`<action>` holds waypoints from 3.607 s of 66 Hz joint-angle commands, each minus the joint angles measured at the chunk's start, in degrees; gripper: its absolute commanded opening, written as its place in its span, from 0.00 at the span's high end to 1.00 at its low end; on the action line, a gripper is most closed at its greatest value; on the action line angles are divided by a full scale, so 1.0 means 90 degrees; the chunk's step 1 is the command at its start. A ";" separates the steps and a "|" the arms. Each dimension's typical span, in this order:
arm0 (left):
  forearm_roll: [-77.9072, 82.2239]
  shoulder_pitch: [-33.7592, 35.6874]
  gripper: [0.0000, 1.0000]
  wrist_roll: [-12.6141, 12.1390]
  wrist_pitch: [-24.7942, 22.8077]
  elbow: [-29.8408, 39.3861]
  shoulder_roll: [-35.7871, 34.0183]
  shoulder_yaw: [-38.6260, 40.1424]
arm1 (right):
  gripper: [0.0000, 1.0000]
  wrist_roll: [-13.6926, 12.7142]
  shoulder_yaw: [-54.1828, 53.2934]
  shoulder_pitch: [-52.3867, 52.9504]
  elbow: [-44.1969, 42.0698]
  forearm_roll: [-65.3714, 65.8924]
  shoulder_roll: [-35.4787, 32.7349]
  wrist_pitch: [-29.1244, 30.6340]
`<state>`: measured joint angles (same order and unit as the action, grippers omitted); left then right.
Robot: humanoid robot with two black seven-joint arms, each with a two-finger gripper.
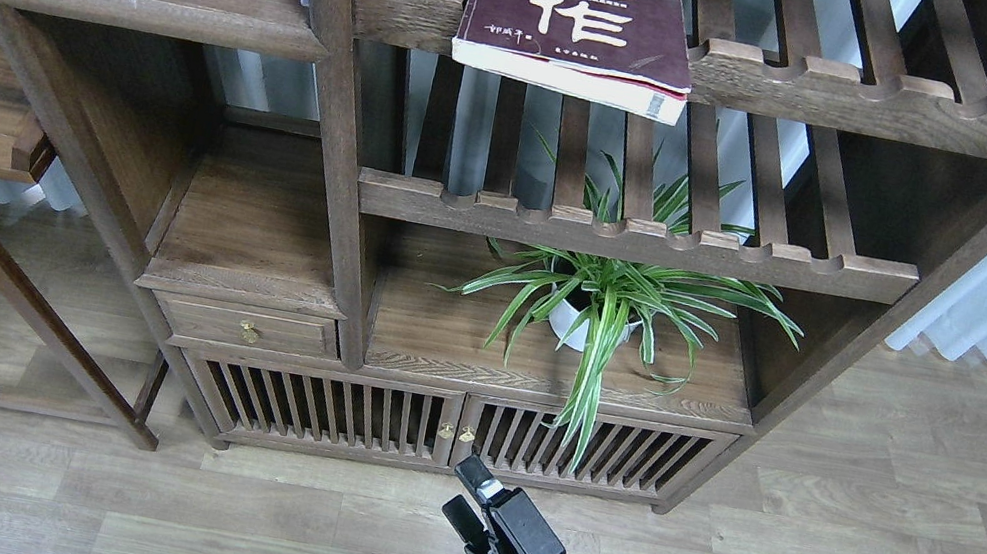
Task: Organize books on shelf
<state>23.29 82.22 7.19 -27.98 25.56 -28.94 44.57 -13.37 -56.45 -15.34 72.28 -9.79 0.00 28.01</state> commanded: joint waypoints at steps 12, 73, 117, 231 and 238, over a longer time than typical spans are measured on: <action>0.0000 -0.0053 0.95 0.0109 -0.0003 -0.0457 0.0315 -0.0049 | 0.01 0.0020 -0.0017 0.0006 0.0025 -0.0006 0.0000 -0.0001; 0.0791 -0.0395 0.89 0.0187 -0.0003 -0.0555 0.0627 -0.0001 | 0.01 0.0040 -0.0017 0.0084 0.0035 -0.0172 0.0000 -0.0001; 0.0791 -0.0356 0.60 0.0177 -0.0003 -0.0311 0.0637 0.0019 | 0.01 0.0040 -0.0105 0.0054 0.0045 -0.0172 0.0000 -0.0001; -0.0595 -0.4758 0.03 0.0001 -0.0003 0.5723 -0.2195 0.1756 | 0.01 0.0069 -0.0808 0.1323 0.0415 -0.0182 0.0000 -0.0001; -0.0615 -0.5834 0.02 0.0001 -0.0003 0.5949 -0.2185 0.2138 | 0.01 0.0284 -0.0828 0.1695 0.0455 -0.0182 0.0000 -0.0001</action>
<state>17.86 37.82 7.21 -28.00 77.30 -48.62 60.72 -12.35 -63.81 -2.88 76.12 -11.42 0.00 27.99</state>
